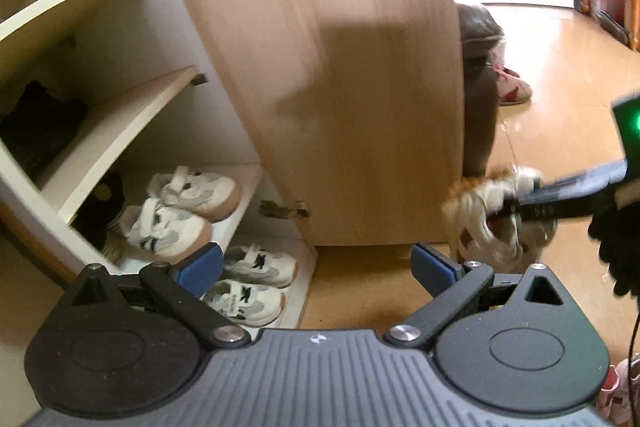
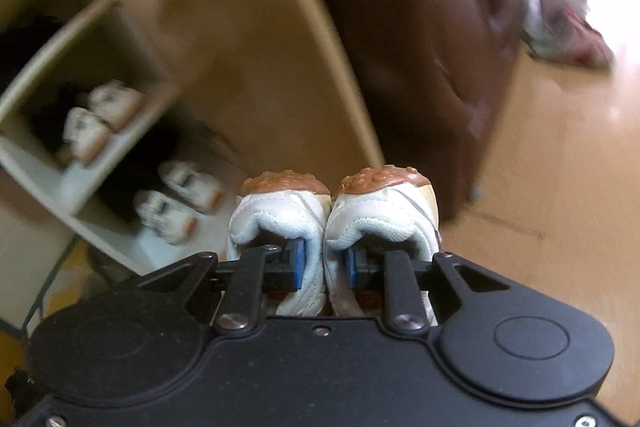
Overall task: Organize scattered shoes
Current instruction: 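Carry the red-lined sneaker pair with the right tool into the cabinet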
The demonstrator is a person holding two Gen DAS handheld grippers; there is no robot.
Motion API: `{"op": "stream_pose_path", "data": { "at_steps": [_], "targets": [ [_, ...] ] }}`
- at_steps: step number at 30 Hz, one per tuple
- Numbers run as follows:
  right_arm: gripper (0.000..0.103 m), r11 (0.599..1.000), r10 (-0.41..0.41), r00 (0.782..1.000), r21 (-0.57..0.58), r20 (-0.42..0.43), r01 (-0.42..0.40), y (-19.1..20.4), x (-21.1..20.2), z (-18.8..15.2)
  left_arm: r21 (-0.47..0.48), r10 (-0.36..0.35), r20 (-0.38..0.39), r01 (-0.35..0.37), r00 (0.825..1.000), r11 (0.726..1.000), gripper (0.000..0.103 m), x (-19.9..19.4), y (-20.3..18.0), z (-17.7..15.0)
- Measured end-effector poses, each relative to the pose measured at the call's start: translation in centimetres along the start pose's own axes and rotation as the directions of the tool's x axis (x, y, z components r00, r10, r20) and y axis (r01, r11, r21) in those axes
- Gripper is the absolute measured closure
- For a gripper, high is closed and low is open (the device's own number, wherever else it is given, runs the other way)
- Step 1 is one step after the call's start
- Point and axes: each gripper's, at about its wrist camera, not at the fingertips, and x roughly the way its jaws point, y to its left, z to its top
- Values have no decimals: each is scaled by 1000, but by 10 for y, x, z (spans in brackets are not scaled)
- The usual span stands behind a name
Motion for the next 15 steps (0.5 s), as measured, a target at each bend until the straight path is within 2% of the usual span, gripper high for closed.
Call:
{"op": "stream_pose_path", "data": {
  "at_steps": [4,8,15],
  "targets": [
    [82,993,75,997,-98,30,-71,42,-10,46,-36,24,4,-24,1000,999,2,-7,15,-4],
    [83,975,119,992,-194,52,-107,83,-16,85,-82,41,13,-40,999,996,2,-15,30,-8],
    [83,909,234,967,-375,99,-182,184,-21,167,-126,52,11,-50,999,991,2,-20,45,-12]
  ]
}}
